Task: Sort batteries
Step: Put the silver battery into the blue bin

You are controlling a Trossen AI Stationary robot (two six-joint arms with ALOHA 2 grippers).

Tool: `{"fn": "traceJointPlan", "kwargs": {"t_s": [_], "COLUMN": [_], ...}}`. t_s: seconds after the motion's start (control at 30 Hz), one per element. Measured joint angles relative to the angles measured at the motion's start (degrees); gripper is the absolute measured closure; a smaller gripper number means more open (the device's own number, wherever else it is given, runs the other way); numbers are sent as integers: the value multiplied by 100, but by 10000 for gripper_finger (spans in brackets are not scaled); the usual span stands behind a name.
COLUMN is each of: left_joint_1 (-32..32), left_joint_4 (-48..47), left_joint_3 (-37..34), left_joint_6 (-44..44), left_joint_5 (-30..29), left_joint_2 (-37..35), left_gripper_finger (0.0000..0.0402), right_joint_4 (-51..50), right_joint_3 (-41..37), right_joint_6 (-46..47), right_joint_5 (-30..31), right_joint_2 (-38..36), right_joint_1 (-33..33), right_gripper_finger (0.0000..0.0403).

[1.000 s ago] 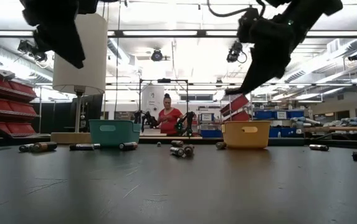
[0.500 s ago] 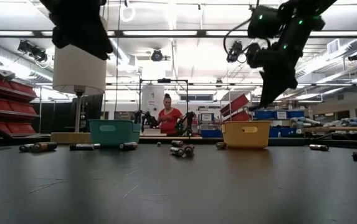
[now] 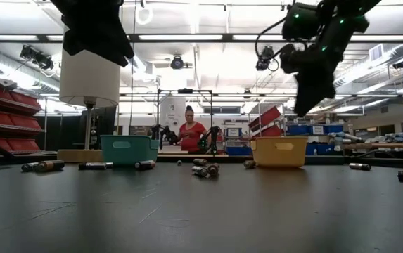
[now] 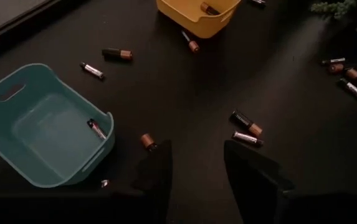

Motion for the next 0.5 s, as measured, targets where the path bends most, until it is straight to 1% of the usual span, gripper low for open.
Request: {"fn": "traceJointPlan", "kwargs": {"t_s": [0.13,0.23,0.3,0.4,0.5], "left_joint_1": [0,0,0,0,0], "left_joint_4": [-15,-38,-38,-42,-44], "left_joint_3": [0,0,0,0,0], "left_joint_6": [18,180,315,433,440], "left_joint_5": [197,242,243,244,245], "left_joint_2": [0,0,0,0,0], "left_gripper_finger": [245,245,245,245,245], "right_joint_4": [-1611,-2746,-3370,-3928,-4020], "right_joint_3": [446,698,712,489,100], "right_joint_6": [-489,-900,-968,-765,-559], "right_joint_5": [-152,-367,-625,-954,-1109], "right_joint_2": [-241,-196,-92,89,111], "right_joint_1": [45,83,92,93,147], "right_gripper_finger": [267,261,250,225,199]}}
